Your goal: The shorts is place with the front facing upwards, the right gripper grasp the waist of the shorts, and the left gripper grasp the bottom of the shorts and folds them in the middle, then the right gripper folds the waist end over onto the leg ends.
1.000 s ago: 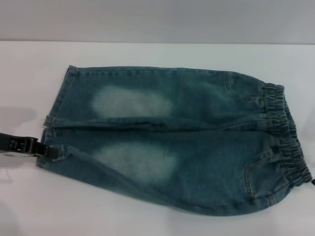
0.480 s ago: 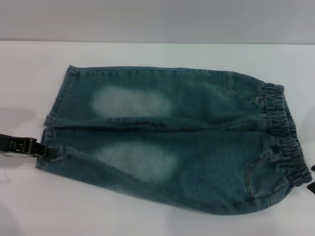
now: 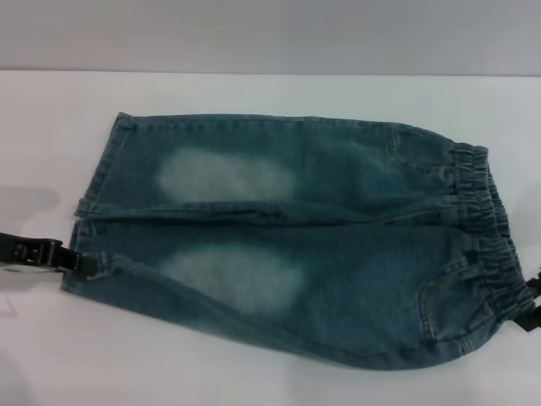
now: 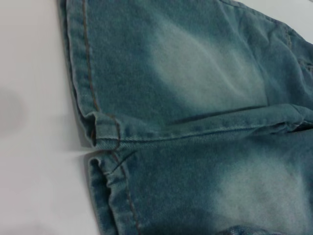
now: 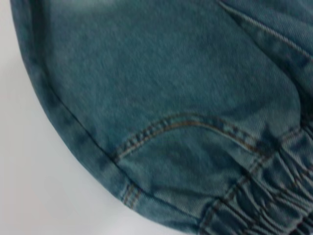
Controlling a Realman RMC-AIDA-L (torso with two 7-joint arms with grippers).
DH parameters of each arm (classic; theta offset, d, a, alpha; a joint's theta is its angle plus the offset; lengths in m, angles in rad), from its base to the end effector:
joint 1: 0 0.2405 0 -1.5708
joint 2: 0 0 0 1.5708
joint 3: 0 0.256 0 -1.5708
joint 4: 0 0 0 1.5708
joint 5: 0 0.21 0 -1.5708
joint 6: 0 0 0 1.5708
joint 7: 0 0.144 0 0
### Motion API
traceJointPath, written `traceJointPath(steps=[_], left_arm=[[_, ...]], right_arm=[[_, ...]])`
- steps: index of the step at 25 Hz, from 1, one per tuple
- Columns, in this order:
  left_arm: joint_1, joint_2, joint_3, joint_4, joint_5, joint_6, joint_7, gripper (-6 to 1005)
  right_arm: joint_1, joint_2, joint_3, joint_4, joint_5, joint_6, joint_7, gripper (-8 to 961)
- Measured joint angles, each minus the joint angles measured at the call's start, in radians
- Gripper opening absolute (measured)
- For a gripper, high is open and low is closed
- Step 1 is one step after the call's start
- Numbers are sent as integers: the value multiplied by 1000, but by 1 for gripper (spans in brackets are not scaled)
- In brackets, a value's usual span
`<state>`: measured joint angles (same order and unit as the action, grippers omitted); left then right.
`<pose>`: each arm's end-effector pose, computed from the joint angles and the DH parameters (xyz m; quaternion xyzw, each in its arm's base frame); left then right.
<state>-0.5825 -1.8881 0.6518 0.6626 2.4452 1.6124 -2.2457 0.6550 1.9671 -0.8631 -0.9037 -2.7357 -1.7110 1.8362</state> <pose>-0.3248 0.3298 0.0651 -0.8037 -0.5874 -0.0355 0.0879 0.2952 0.3381 0.0580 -0.9366 0.2875 -0.1944 0.0472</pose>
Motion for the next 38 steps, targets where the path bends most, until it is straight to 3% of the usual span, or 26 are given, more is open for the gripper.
traceJointPath(steps=[10, 17, 28, 33, 38], left_arm=[[5, -1, 0, -1, 0, 0, 8, 33], [9, 3, -9, -2, -3, 3, 12, 33], [1, 9, -12, 2, -8, 4, 6, 32], [-15, 11, -13, 4, -10, 12, 2, 32], [-35, 13, -71, 5, -14, 33, 7, 33]], right_arm=[[1, 3, 4, 8, 61, -20, -27, 552], [2, -11, -5, 3, 65, -72, -38, 505], [-8, -14, -1, 0, 63, -60, -39, 88], [-20, -16, 43, 4, 80, -58, -63, 49], [-45, -47, 210, 47, 156, -74, -102, 11]])
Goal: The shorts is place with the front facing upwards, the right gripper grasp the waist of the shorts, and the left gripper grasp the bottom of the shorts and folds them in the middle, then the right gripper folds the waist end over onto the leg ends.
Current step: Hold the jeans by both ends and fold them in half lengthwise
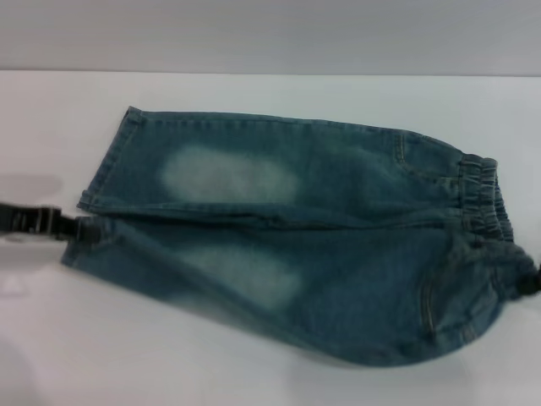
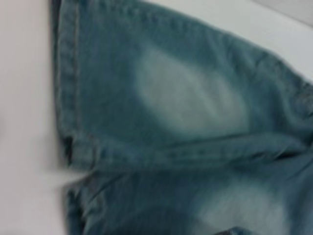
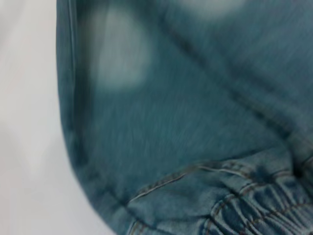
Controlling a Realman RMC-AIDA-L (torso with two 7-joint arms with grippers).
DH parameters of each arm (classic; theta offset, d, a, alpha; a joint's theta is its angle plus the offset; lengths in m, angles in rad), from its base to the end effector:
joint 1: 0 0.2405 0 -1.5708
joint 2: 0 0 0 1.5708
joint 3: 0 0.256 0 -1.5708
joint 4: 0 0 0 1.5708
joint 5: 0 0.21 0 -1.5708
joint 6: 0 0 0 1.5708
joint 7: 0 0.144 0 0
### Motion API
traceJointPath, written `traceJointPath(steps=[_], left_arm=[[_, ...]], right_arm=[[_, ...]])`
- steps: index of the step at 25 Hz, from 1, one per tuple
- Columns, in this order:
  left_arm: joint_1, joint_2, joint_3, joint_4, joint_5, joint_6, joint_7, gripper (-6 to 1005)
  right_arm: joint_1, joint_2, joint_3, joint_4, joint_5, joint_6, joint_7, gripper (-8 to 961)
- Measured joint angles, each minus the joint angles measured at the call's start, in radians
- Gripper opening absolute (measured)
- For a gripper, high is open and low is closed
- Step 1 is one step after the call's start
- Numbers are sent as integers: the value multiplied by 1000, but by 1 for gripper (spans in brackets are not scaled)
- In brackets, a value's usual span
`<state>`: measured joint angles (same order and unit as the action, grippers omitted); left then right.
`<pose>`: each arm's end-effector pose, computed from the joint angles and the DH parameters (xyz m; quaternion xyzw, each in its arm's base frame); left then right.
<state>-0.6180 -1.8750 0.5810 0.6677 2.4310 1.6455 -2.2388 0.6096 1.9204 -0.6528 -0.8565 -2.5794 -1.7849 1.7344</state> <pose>-0.3109 0.3426 0.0779 -0.8090 -0.5764 -0.0712 0.0905 0.3029 0.3269 0.0819 -0.9463 0.3136 -0.0521 0.0592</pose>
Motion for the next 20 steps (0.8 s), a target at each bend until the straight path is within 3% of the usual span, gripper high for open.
traceJointPath(steps=[6, 10, 14, 20], left_arm=[[-23, 6, -107, -4, -99, 23, 9, 32], [-26, 7, -118, -3, -189, -51, 27, 32], [-25, -13, -118, -4, -256, -183, 74, 33], [-35, -64, -113, -3, -288, -340, 160, 33]], right_arm=[[-90, -5, 179, 130, 249, 82, -142, 3], [-146, 15, 207, 220, 431, 186, -248, 2], [-172, 54, 210, 325, 662, 291, -377, 2], [-159, 141, 211, 404, 865, 455, -549, 3]])
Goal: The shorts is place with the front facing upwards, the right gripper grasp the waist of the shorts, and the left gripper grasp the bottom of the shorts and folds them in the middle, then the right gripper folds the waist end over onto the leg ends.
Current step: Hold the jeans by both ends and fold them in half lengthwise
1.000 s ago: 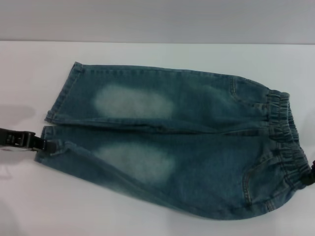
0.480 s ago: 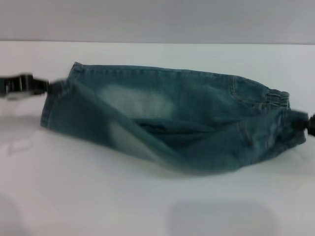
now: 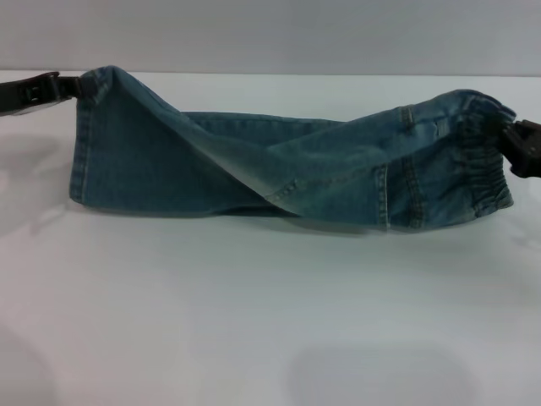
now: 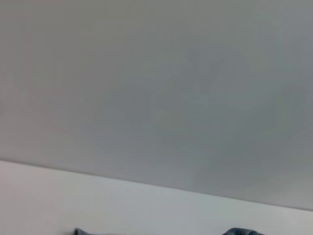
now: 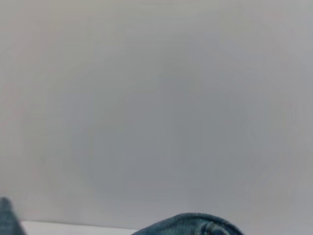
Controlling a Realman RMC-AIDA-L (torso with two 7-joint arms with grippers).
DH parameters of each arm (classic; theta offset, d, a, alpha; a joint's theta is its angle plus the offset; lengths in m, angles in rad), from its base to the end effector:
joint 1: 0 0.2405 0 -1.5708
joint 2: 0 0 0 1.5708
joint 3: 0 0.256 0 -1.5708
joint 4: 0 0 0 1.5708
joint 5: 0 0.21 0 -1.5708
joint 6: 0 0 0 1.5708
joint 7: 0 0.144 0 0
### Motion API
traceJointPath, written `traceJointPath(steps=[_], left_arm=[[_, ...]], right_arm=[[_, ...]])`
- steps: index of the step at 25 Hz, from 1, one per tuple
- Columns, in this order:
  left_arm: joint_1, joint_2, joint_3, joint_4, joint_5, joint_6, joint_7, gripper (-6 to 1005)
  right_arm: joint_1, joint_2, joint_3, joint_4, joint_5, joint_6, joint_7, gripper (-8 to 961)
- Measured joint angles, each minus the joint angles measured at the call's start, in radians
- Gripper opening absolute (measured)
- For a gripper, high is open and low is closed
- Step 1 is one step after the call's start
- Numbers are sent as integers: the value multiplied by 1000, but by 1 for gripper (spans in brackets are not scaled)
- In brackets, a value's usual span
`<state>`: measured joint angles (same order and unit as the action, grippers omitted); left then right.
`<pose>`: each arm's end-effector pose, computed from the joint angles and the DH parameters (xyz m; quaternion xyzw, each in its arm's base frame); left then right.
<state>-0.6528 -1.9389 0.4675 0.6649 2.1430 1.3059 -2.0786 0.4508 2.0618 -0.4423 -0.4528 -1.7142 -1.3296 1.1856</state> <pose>-0.2885 0.4050 0.0904 -0.7838 -0.5054 -0.2576 0.2529 0.3225 0.3374 0.0307 -0.8119 0.3086 0.3439 0.3568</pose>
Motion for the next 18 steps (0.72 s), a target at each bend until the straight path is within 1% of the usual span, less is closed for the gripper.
traceJointPath(steps=[1, 4, 7, 8, 9, 10, 14, 17, 18], left_arm=[[-1, -6, 0, 0, -2, -17, 7, 33], [-6, -31, 5, -3, -7, -105, 45, 33], [-9, -54, 21, -4, -3, -178, 75, 32], [-10, -60, 31, -4, -2, -202, 83, 32], [-10, -60, 31, -4, -2, -202, 83, 32], [-10, -70, 70, -4, 0, -257, 89, 32], [-12, -73, 143, -2, 0, -323, 81, 32], [-16, -64, 182, -1, 1, -343, 70, 32], [-18, -58, 205, 1, 1, -354, 59, 32]], right_arm=[[4, 7, 0, 14, 15, 21, -14, 3], [12, 7, 0, 73, 95, 69, -62, 3], [12, 7, 0, 94, 130, 104, -83, 3], [12, 7, 0, 99, 131, 117, -83, 3], [12, 8, 0, 105, 131, 131, -84, 3], [14, 8, 0, 112, 132, 148, -84, 3], [17, 8, -6, 128, 133, 204, -84, 2], [18, 7, -10, 138, 133, 237, -86, 2], [18, 7, -10, 138, 133, 237, -86, 2]])
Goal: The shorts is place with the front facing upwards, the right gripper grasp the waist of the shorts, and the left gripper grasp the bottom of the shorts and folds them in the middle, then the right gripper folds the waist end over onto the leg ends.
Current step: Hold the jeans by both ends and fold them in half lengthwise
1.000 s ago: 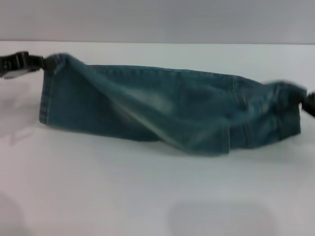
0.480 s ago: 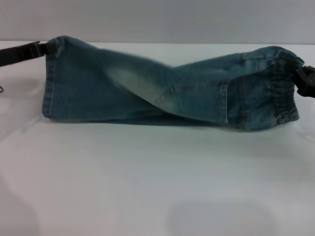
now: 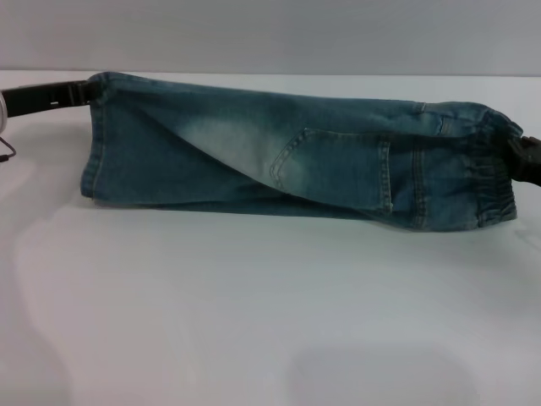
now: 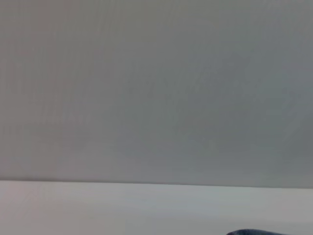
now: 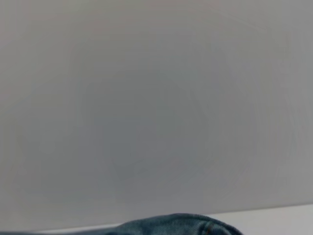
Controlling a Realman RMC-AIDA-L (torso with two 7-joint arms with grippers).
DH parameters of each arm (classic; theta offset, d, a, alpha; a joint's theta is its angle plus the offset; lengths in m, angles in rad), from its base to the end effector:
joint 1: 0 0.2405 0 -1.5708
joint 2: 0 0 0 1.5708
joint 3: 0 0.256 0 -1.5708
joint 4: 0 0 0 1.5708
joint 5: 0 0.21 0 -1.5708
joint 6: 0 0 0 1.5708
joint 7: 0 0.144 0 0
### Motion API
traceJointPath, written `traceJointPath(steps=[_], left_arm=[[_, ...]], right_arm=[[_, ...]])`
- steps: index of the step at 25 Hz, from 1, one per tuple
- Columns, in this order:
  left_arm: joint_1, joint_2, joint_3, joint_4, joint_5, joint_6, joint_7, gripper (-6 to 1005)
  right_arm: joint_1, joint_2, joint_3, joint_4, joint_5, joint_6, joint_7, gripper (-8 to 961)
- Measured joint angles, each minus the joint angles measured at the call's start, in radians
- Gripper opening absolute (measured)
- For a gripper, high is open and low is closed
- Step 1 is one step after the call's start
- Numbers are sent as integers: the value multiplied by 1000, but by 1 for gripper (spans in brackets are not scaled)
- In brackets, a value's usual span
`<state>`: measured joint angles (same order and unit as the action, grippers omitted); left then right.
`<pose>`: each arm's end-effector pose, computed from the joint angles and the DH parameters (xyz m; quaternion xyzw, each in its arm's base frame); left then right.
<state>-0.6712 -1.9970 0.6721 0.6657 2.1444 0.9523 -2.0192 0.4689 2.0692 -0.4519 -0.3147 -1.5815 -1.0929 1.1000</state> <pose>-0.2898 0.4329 0.0606 -0.7922 -0.4619 -0.1781 0.3568 0.3466 0.3457 0.0099 -0.7598 0.3815 0.3148 0.4220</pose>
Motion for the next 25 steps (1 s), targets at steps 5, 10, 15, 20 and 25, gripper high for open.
traceJointPath(steps=[5, 10, 15, 20, 25], left_arm=[[-4, 15, 35, 6, 0, -16, -19, 33], [-2, 42, 35, 21, 1, 14, -33, 33], [20, 54, 27, 62, 2, 83, -39, 33], [57, 62, 26, 120, 1, 150, -53, 33], [89, 72, 21, 170, -5, 249, -61, 33]], right_arm=[[-3, 0, 6, 1, 1, 21, -1, 2], [-12, -2, -5, -7, -7, -15, -1, 3], [-38, -4, -32, -41, -67, -99, -2, 3], [-80, -21, -46, -84, -116, -204, 1, 3], [-119, -59, -47, -92, -124, -316, 0, 3]])
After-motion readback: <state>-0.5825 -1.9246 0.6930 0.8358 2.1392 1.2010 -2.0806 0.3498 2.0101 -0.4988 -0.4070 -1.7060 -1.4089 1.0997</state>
